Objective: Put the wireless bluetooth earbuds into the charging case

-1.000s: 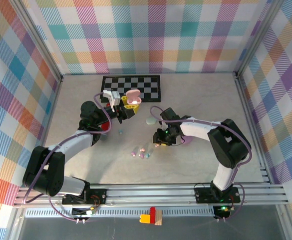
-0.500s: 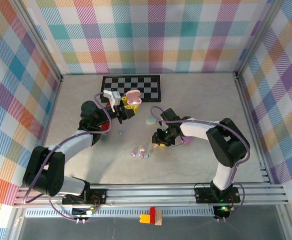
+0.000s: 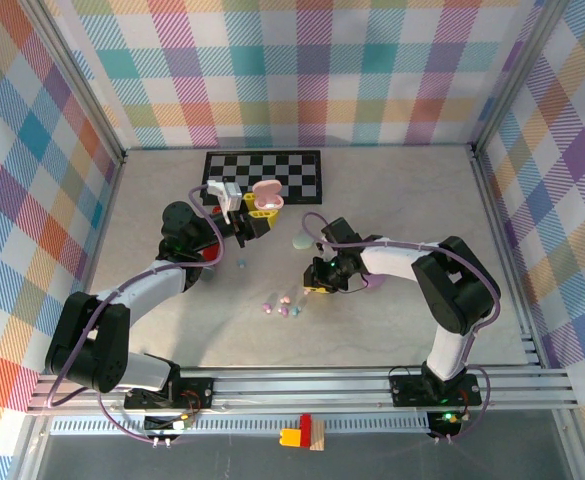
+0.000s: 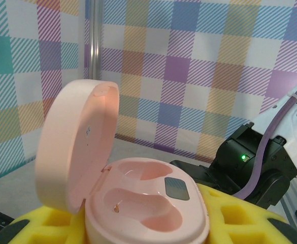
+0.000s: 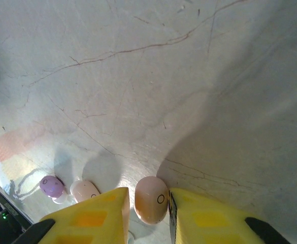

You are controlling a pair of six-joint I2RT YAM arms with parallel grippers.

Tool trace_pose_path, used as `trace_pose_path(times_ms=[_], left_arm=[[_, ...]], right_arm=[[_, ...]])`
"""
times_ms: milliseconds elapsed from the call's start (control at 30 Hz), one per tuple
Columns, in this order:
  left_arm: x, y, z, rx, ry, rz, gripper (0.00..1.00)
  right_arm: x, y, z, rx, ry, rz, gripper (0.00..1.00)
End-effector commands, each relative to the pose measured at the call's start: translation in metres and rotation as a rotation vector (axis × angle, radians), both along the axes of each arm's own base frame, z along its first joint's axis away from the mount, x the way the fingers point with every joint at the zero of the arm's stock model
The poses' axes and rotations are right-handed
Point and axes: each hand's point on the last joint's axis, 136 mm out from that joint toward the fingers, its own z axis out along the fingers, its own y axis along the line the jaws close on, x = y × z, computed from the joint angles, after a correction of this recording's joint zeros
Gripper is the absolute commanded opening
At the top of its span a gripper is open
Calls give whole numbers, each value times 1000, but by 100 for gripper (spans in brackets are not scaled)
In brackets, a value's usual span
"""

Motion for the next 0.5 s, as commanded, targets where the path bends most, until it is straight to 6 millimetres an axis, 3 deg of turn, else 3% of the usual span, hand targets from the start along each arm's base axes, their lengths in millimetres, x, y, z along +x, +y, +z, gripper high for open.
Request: trace_pose_path(times_ms=[0, 467], left_arm=[[-5, 1, 10, -3, -52, -6, 37], [-3, 0, 9, -4, -50, -11, 37]], right_arm=[[-3, 6, 4, 37, 8, 3, 27], [-4, 11, -6, 50, 40, 8, 30]])
